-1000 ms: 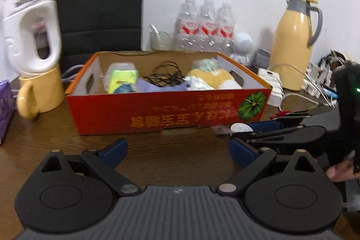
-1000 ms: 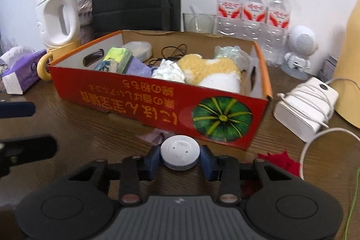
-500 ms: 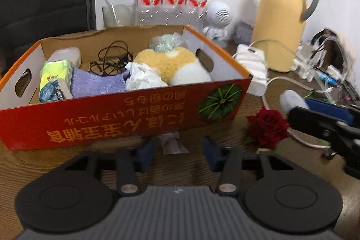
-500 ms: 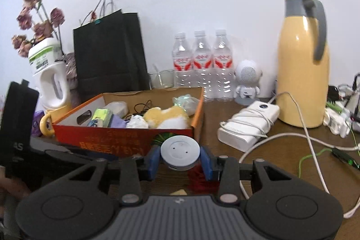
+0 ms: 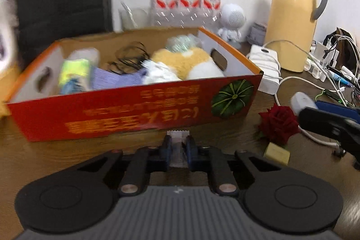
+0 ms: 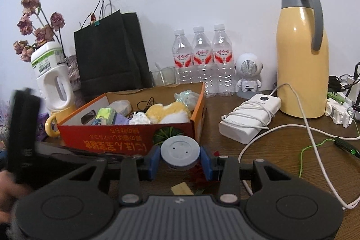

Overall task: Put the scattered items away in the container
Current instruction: 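Grasp the white round disc with the right tool while the left grasps a clear wrapper, then carry the white disc and clear wrapper toward the box with both tools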

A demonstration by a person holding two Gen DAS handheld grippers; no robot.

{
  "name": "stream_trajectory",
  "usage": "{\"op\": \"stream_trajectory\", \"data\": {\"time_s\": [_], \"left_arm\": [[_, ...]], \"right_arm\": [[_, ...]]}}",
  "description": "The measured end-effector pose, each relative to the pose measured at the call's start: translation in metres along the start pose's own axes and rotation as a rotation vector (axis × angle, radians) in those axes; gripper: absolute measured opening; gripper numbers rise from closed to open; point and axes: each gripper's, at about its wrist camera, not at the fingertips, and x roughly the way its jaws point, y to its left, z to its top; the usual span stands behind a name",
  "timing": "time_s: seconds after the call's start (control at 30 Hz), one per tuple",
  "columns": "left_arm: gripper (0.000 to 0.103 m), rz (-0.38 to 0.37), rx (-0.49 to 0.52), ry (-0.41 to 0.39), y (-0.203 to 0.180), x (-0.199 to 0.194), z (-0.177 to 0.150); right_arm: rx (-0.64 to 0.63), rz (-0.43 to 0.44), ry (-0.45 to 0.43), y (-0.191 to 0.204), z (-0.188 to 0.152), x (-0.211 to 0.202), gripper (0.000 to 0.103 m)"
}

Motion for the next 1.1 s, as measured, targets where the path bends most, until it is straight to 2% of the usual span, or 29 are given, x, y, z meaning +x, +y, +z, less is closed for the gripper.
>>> {"op": "stream_trajectory", "data": {"time_s": [0.07,0.13,0.27,0.37,0.47,0.67,0.87,1.1], "left_arm": [[0.014,0.047,-0.009,-0.056,0.007,-0.027,-0.009],[0.014,0.125,-0.011,-0.119,0.011,-0.052,-0.021],[0.014,0.241,0.009,-0.244,0.018,-0.105,-0.047],[0.014,0.251,-0.014,-0.285,0.024,-0.135,-0.057],[0.014,0.267,-0.016,-0.330,0.026,-0.159,-0.064],[0.014,0.235,-0.017,-0.392,0.028,-0.198,-0.087],[0.014,0.225,-0.035,-0.437,0.030,-0.233,-0.106],[0.014,0.198,-0.032,-0.496,0.022,-0.258,-0.114]], "right_arm": [[-0.024,0.006,0.006,0.005,-0.002,0.002,0.038],[-0.066,0.001,0.010,0.012,-0.005,0.003,0.038],[-0.088,0.045,0.015,0.028,-0.010,0.002,0.038],[-0.105,0.018,-0.003,0.046,-0.011,-0.007,0.038],[-0.114,0.013,-0.067,0.068,-0.012,-0.032,0.038],[-0.170,0.023,-0.182,0.113,-0.030,-0.092,0.038],[-0.184,0.025,-0.284,0.134,-0.036,-0.139,0.038],[-0.189,0.025,-0.300,0.150,-0.040,-0.161,0.038]]}}
